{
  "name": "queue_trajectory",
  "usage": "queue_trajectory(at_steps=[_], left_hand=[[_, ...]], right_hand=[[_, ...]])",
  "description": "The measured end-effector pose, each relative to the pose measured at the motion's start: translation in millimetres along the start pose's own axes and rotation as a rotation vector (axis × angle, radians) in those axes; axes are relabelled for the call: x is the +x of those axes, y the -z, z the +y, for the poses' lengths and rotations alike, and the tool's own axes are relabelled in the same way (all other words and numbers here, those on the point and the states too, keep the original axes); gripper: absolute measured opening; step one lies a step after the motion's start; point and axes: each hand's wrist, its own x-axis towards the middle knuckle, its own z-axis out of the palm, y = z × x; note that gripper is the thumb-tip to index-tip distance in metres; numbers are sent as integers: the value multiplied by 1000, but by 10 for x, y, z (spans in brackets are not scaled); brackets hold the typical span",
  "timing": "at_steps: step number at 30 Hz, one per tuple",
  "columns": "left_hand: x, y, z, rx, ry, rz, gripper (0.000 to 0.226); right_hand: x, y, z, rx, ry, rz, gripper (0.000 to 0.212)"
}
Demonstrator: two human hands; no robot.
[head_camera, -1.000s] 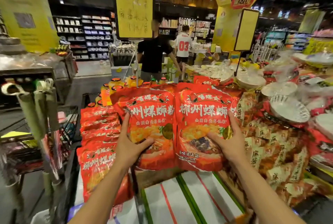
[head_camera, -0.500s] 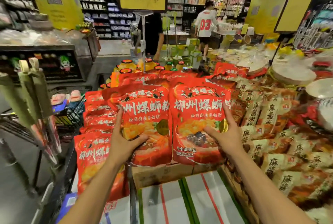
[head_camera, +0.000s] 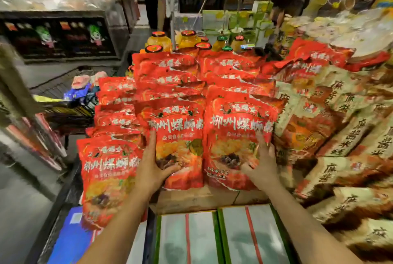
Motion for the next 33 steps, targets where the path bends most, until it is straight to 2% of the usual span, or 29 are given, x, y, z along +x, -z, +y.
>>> queue_trajectory(at_steps=[3,5,8,11,19,27,33], left_hand=[[-18,-38,-140,297,-51,125,118],[-113,-114,-197,459,-116,295,99],[-249,-331,-81,609,-359,446,69],[-178,-527,81,698,-526,363,67],[-13,-697,-326,871,-423,316,67],[-8,-720,-331,887,-383,272,67],[-228,-605,-152,816,-321,138,64]], right_hand=[[-84,-86,16,-149,23,80,98],[-173,-156,7,-300,67,203,85],[-231,-247,-75,-423,231,395,69],[-156,-386,-201,-462,359,408,68],[37,-703,-26,-553,358,387,77],[41,-692,1,-551,348,338,78],[-190,-550,-112,-666,287,208,72]])
